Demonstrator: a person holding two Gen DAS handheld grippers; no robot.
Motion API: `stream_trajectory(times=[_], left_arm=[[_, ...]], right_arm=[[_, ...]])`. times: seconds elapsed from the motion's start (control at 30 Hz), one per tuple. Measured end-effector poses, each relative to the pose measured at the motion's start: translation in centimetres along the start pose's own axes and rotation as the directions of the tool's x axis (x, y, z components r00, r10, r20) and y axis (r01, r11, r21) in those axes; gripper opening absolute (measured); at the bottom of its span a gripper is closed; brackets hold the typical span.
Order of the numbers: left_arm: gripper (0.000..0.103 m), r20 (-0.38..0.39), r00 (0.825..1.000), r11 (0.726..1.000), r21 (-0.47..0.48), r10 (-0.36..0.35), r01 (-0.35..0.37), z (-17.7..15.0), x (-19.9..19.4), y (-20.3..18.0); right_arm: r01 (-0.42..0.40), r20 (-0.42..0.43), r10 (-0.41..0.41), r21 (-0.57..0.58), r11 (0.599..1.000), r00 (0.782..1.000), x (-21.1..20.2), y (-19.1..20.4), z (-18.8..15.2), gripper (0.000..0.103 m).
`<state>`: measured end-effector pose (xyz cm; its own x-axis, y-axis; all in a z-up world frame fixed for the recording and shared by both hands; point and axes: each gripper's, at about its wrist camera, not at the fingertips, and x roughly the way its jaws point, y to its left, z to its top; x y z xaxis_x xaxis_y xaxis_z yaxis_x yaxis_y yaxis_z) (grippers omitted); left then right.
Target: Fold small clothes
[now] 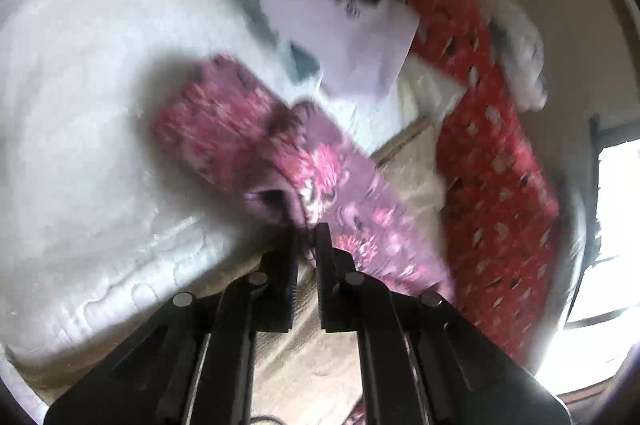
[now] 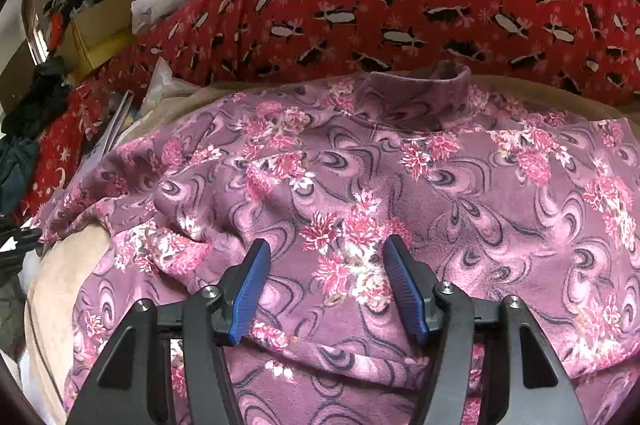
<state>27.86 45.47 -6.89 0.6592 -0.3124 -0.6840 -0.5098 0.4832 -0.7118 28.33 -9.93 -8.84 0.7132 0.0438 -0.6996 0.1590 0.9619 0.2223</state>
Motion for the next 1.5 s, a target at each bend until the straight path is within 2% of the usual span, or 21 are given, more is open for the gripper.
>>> stream_trajectory(times=[0.03, 0.07, 0.1, 0.17, 0.27, 0.37, 0.47, 0.5, 0.53, 0.57, 0.6, 0.73, 0.87, 0.93, 1.03, 1.13, 1.27, 1.33, 1.43, 1.5], left_arm=[[0.007, 0.023, 0.999, 0.999, -0.019, -0.025, 0.025, 0.3, -0.7, 0.3], [0.018, 0.046, 0.998, 0.998, -0.04, -0.04, 0.042, 0.6, -1.2, 0.6], [0.036, 0.067, 0.997, 0.997, -0.062, -0.046, 0.05, 0.9, -1.6, 0.9], [0.056, 0.095, 0.995, 0.993, -0.11, -0.025, 0.035, 1.5, -1.7, 1.5], [0.057, 0.059, 0.998, 0.986, -0.159, -0.031, 0.04, 2.0, 0.0, 2.2], [0.06, 0.02, 1.0, 0.98, -0.199, -0.004, 0.008, 2.2, 2.0, 2.4], [0.059, 0.023, 1.0, 0.976, -0.216, 0.019, -0.013, 2.6, 2.8, 2.0], [0.052, 0.033, 0.999, 0.977, -0.212, 0.024, -0.017, 2.7, 2.8, 1.8], [0.04, 0.054, 0.998, 0.981, -0.194, 0.032, -0.021, 2.9, 2.5, 1.0], [0.008, 0.062, 0.998, 0.985, -0.174, 0.026, -0.015, 2.9, 2.3, 0.6], [0.006, 0.065, 0.998, 0.989, -0.149, 0.012, -0.002, 2.9, 2.1, -0.2], [0.006, 0.142, 0.989, 0.999, 0.006, 0.031, -0.032, 1.7, 0.3, -4.8], [0.006, 0.168, 0.986, 0.986, 0.166, -0.015, -0.013, -0.9, -0.6, -9.9], [0.006, 0.164, 0.986, 0.969, 0.246, -0.029, -0.012, -2.6, -0.6, -12.8], [0.006, 0.171, 0.985, 0.94, 0.339, -0.037, -0.024, -4.9, -0.8, -16.2], [0.006, 0.154, 0.987, 0.904, 0.428, -0.05, -0.022, -7.7, -0.4, -19.7], [0.006, 0.093, 0.995, 0.852, 0.524, -0.047, -0.008, -12.0, 1.5, -23.4], [0.006, 0.055, 0.998, 0.828, 0.561, -0.034, -0.002, -14.6, 3.1, -24.7], [0.006, 0.003, 1.0, 0.8, 0.601, 0.001, -0.003, -18.3, 5.6, -25.7], [0.006, -0.039, 0.999, 0.778, 0.628, 0.039, -0.006, -21.3, 7.6, -26.0]], right_arm=[[0.001, 0.0, -0.001, -0.001, 1.0, 1.0, 0.0, 0.0, 0.0, 0.061], [0.0, 0.0, 0.0, 0.0, 1.0, 1.0, 0.0, 0.0, 0.0, 0.062], [-0.001, 0.0, 0.001, 0.001, 1.0, 1.0, 0.0, 0.0, 0.0, 0.062], [-0.001, 0.0, 0.001, 0.001, 1.0, 1.0, 0.0, 0.0, 0.0, 0.062], [-0.006, 0.0, 0.006, 0.004, 1.0, 1.0, 0.0, -0.1, 0.0, 0.062], [-0.01, 0.001, 0.01, 0.006, 1.0, 1.0, 0.0, -0.1, 0.0, 0.062], [-0.019, 0.001, 0.019, 0.012, 1.0, 1.0, 0.0, -0.3, 0.0, 0.062], [-0.02, 0.001, 0.02, 0.012, 1.0, 1.0, 0.0, -0.3, 0.0, 0.062], [-0.02, 0.001, 0.02, 0.011, 1.0, 1.0, 0.0, -0.3, 0.0, 0.062], [-0.022, 0.0, 0.022, 0.013, 1.0, 1.0, 0.0, -0.4, 0.0, 0.062], [-0.022, 0.0, 0.022, 0.012, 1.0, 1.0, 0.0, -0.3, 0.0, 0.063], [-0.022, -0.008, 0.022, 0.007, 1.0, 1.0, -0.1, -0.2, 0.2, 0.064], [-0.023, -0.039, 0.024, 0.007, 1.0, 0.999, -0.5, -0.1, 0.9, 0.064], [-0.023, -0.05, 0.024, 0.008, 1.0, 0.998, -1.1, -0.3, 1.4, 0.063], [-0.006, -0.011, 0.007, 0.013, 1.0, 1.0, -2.8, -1.3, 1.8, 0.063], [0.052, 0.005, -0.052, -0.009, 0.999, 0.999, -4.1, -3.0, 2.1, 0.063], [0.145, 0.014, -0.145, -0.04, 0.989, 0.989, -5.3, -6.0, 1.9, 0.063], [0.173, 0.002, -0.173, -0.015, 0.985, 0.985, -5.6, -8.0, 1.5, 0.063], [0.182, -0.062, -0.179, 0.049, 0.982, 0.982, -4.8, -10.7, 0.6, 0.064], [0.141, -0.036, -0.138, 0.084, 0.987, 0.99, -4.9, -11.8, -0.1, 0.066]])
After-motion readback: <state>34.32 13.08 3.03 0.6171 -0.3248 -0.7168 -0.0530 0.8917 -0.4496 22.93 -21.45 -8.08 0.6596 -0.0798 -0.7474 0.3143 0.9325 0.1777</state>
